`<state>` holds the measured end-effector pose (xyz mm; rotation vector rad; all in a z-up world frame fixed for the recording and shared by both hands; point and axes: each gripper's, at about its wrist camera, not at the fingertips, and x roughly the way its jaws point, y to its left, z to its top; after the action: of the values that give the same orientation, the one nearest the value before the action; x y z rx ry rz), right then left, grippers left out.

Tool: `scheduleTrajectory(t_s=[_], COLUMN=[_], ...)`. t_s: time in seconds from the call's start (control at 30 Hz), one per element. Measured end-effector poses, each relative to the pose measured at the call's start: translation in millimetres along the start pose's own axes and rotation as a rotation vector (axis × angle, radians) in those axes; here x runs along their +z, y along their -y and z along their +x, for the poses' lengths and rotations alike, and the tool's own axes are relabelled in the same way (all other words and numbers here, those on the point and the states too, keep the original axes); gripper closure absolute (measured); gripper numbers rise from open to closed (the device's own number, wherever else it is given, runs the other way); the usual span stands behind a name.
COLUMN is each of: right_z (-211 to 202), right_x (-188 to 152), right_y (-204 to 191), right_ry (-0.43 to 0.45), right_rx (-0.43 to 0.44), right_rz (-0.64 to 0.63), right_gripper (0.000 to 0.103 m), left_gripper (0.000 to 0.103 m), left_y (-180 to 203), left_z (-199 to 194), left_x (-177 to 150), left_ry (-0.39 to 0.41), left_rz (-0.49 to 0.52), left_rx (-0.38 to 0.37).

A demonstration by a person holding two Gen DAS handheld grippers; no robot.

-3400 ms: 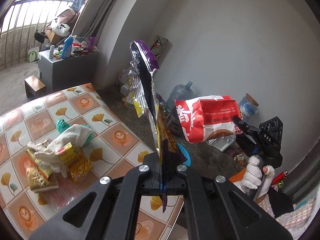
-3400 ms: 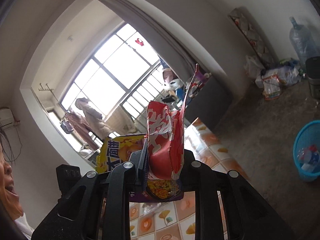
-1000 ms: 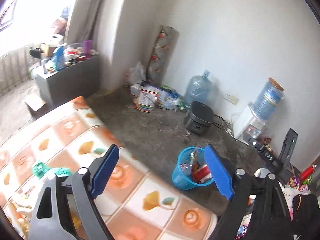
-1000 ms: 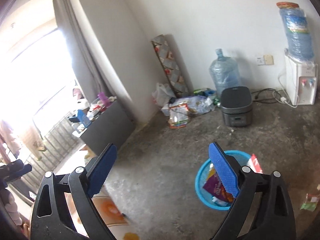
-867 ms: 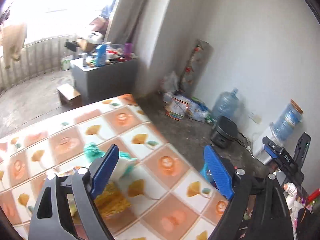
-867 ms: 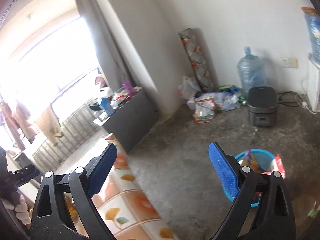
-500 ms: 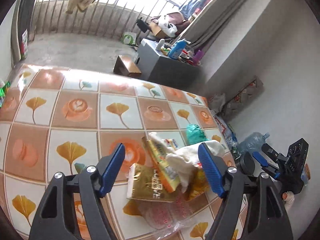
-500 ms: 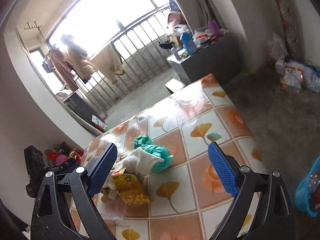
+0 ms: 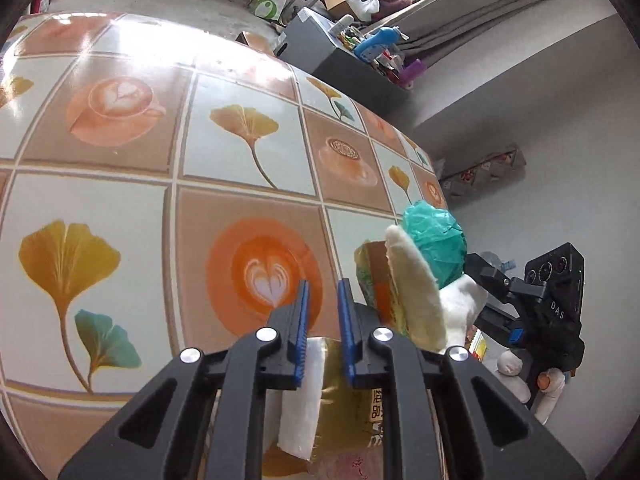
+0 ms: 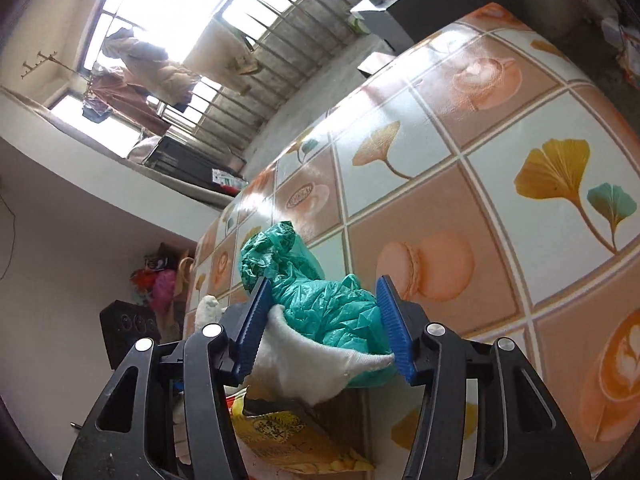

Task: Collect trash
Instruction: 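Grasp the white glove with the left tool while the right tool reaches the yellow snack box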

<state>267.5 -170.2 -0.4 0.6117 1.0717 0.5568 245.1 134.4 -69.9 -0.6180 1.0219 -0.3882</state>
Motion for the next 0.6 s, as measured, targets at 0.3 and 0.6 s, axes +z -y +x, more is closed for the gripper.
scheduleTrajectory(t_s=[0.3,0.6], right_z=[-41.7,-71.0], right_x=[-63.0,-90.3], right_y=[-3.7,-16.3], right_ry=[-0.019,0.042], right_rx=[0.008,-0.095], right_rz=[0.057,0.03], right_gripper=[0.054,0.045], left_gripper=[0.09,0.09], left_y=[5.2,-0.1], left_z=[-27.7,-70.0], left_x=[-50.7,-89.5], left_ry=[-0.111,-0.072], left_rz=[0.061,0.086], left_rx=[-0.067,-0.033])
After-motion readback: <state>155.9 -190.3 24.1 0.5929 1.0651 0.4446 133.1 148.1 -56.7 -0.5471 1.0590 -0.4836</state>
